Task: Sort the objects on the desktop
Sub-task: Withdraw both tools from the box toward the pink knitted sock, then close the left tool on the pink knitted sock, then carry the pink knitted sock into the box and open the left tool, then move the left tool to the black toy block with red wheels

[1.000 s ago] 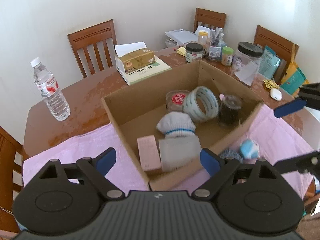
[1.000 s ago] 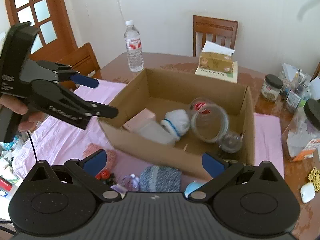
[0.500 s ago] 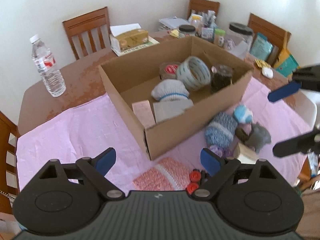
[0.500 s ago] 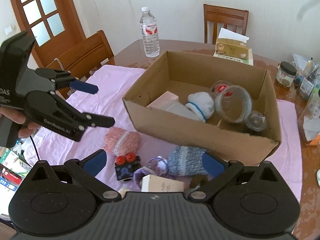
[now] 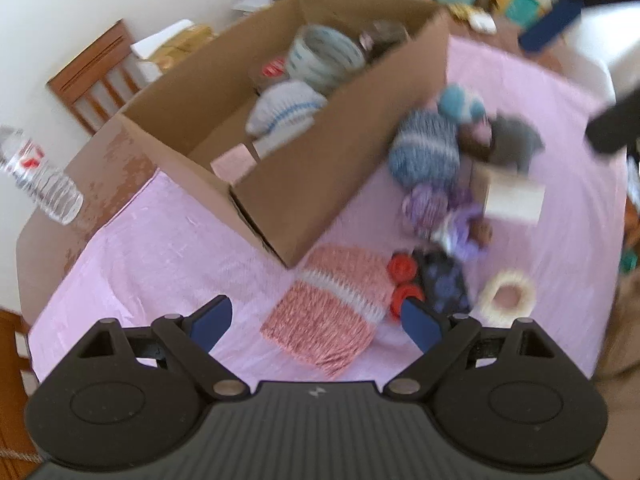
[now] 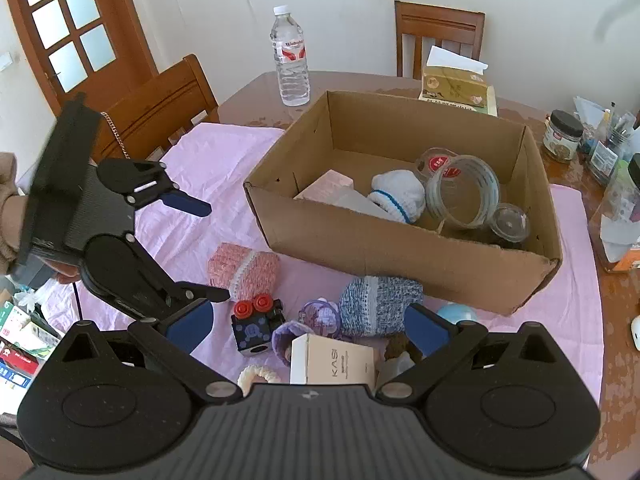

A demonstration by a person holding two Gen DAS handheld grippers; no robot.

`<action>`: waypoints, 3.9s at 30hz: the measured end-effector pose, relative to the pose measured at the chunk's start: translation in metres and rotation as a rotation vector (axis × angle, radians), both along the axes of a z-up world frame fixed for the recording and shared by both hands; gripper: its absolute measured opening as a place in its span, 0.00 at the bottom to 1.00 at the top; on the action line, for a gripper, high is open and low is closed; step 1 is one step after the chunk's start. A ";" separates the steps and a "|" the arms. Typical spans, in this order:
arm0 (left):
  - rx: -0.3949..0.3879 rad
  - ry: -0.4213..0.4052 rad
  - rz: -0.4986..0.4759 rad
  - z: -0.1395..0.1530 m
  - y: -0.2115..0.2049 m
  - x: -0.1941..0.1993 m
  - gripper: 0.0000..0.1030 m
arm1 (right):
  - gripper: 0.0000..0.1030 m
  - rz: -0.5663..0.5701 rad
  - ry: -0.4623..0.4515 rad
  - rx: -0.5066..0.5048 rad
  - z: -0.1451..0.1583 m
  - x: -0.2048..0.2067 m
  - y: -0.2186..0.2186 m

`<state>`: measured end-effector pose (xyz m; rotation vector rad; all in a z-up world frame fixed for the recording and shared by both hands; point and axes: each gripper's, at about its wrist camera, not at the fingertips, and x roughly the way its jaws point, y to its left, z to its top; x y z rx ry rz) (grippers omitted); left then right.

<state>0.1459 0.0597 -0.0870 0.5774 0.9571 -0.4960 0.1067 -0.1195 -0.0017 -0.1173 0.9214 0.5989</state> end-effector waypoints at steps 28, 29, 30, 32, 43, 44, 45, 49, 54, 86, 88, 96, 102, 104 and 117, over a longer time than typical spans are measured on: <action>-0.023 0.095 -0.216 -0.030 0.005 0.016 0.58 | 1.00 -0.066 0.042 -0.035 -0.014 -0.015 -0.001; -0.028 0.096 -0.211 -0.029 0.005 0.015 0.57 | 1.00 -0.065 0.042 -0.033 -0.014 -0.014 -0.001; -0.034 0.099 -0.202 -0.028 0.006 0.014 0.57 | 1.00 -0.064 0.042 -0.033 -0.014 -0.014 -0.001; -0.042 0.098 -0.187 -0.028 0.007 0.016 0.56 | 1.00 -0.061 0.042 -0.032 -0.014 -0.013 -0.002; -0.097 0.063 -0.088 -0.004 0.014 0.002 0.56 | 1.00 -0.059 0.041 -0.024 -0.015 -0.008 -0.010; -0.101 0.058 -0.082 0.000 0.014 0.002 0.56 | 1.00 -0.056 0.042 -0.023 -0.015 -0.008 -0.011; -0.103 0.051 -0.078 0.003 0.013 0.001 0.56 | 1.00 -0.051 0.043 -0.020 -0.015 -0.007 -0.011; -0.099 0.039 -0.055 0.016 0.006 -0.001 0.56 | 1.00 -0.038 0.034 -0.019 -0.014 -0.008 -0.011; -0.119 0.035 -0.027 0.032 -0.005 -0.003 0.56 | 1.00 -0.048 0.028 -0.024 -0.013 -0.005 -0.014; -0.204 -0.075 -0.077 0.086 -0.088 0.091 0.56 | 1.00 -0.091 0.003 -0.003 -0.003 0.005 -0.047; -0.207 -0.072 -0.074 0.083 -0.092 0.095 0.60 | 1.00 -0.103 0.004 -0.006 -0.004 0.006 -0.051; -0.195 -0.070 -0.080 0.076 -0.097 0.096 0.73 | 1.00 -0.123 0.005 0.003 -0.004 0.008 -0.056; -0.208 -0.065 -0.050 0.079 -0.086 0.083 0.81 | 1.00 -0.119 0.012 0.006 -0.005 0.009 -0.054; -0.211 -0.061 -0.047 0.079 -0.082 0.076 0.83 | 1.00 -0.112 0.012 0.004 -0.006 0.008 -0.053; -0.185 -0.019 -0.022 0.059 -0.060 0.026 0.83 | 1.00 -0.104 0.008 -0.004 -0.008 0.003 -0.043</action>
